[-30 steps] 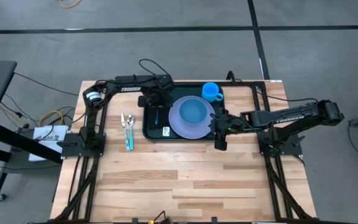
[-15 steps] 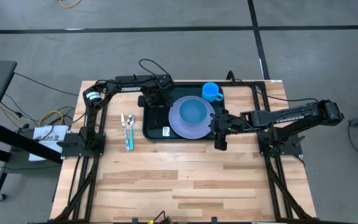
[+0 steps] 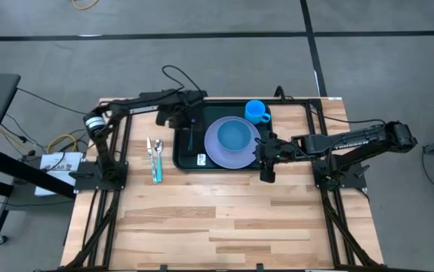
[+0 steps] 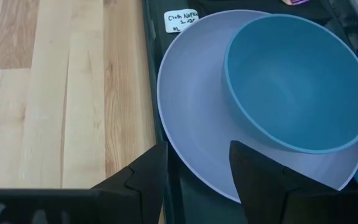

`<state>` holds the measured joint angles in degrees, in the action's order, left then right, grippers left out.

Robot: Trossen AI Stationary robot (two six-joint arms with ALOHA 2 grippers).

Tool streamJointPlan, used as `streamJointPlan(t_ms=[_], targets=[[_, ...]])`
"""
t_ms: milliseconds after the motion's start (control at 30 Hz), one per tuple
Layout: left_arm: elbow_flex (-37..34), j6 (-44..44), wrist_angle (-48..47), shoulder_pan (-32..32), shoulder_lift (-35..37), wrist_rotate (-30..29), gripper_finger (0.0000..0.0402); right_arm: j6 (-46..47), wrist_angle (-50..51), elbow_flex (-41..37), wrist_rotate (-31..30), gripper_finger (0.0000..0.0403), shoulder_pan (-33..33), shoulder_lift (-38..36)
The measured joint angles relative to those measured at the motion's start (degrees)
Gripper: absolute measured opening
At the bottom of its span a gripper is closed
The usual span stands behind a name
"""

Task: Set up tray
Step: Put the green spoon on top of the black napkin to the left side of the violet fork

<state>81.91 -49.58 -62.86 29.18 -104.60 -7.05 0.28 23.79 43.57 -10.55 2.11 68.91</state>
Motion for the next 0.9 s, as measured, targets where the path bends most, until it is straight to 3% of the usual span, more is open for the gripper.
streamJointPlan(t_ms=[133,500,700,900], targets=[[0.02,-0.50,-4.94,-2.75,2.97,-3.63,0.0066,0.83,0.15,0.00,0.00,0.0164,0.04,0.64],[-2.19,-1.47,-16.08,-8.89,3.96,-4.03,0.0066,1.28,0.43,-0.02,0.10,0.0164,0.13,1.78],[-9.61,-4.01,-14.19,-13.41,7.81,-0.08,0.0066,2.62,1.22,-0.02,0.11,0.0164,0.13,1.78],[-19.09,-10.39,-7.37,-19.00,18.34,3.35,0.0066,2.99,-1.46,-0.02,0.07,0.0164,0.13,1.78]])
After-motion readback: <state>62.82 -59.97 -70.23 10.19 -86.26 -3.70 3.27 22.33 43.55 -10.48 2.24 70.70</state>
